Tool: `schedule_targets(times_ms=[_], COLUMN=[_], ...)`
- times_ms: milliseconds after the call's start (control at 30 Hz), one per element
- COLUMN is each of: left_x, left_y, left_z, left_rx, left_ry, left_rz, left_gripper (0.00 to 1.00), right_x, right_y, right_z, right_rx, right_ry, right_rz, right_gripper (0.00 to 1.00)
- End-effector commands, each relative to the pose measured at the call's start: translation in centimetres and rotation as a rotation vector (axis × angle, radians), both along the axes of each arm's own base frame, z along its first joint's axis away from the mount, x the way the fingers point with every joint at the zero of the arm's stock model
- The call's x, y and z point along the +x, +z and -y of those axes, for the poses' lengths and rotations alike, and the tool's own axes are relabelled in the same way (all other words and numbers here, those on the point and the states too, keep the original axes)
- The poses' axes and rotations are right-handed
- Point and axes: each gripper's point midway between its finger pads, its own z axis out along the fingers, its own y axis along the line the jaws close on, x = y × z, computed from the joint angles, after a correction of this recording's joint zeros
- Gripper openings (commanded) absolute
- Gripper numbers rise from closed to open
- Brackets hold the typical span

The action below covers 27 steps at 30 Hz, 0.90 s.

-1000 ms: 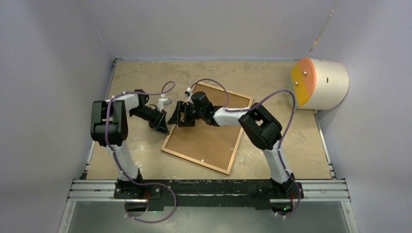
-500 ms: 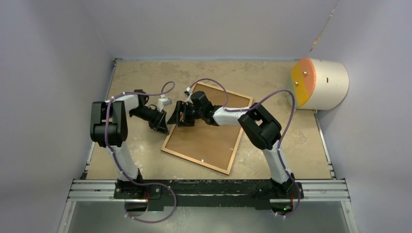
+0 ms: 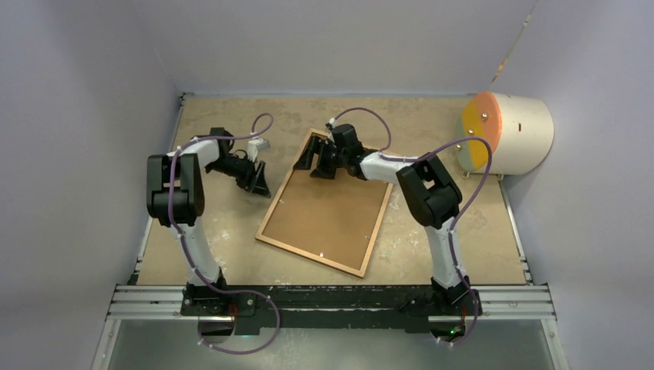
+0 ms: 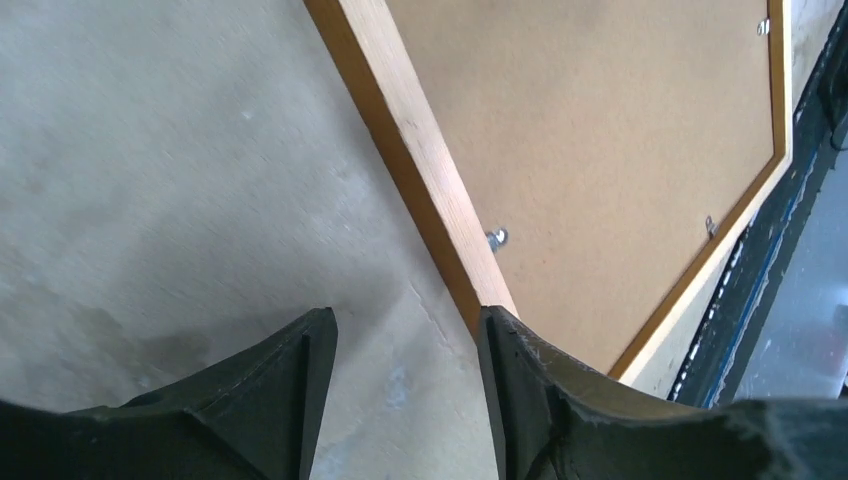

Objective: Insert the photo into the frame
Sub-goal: Install the photo frame at the center of the board.

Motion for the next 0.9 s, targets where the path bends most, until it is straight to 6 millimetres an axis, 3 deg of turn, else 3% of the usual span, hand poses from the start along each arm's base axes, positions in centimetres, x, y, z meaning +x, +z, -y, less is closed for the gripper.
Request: schedule_targets(times_ms=[0, 200, 300, 600, 867], left_x=[3.5, 4.6, 4.2, 3.1, 2.1], left_y=[0.4, -0.2, -0.8, -2.7, -3.4], left_z=[1.1, 2.6, 3.9, 3.8, 3.7], left_rx=[-0.057, -0.070, -0.065, -0.037, -0.031], left_ry=[0.045, 0.040, 0.009, 0.004, -0.007], left_rz=[0.038, 0.024, 0.014, -0.013, -0.024], left_gripper=[0.57, 0.57, 0.53, 0.40, 0.37], right_x=[1.6, 3.3, 4.0, 6.3, 7.2], right_y=[1.5, 0.2, 0.1, -0.9, -1.8], right_z=[0.0, -0.1, -0.8, -1.5, -1.1], right_rx=[-0.028, -0.044, -0.030, -0.055, -0.093], right_ry=[-0.008, -0.049, -0.054, -0.089, -0.122], right_rz=[0.054, 0.052, 0.046, 0.060, 0.075], right_gripper=[0.80, 0.79, 0.78, 0.77, 0.75])
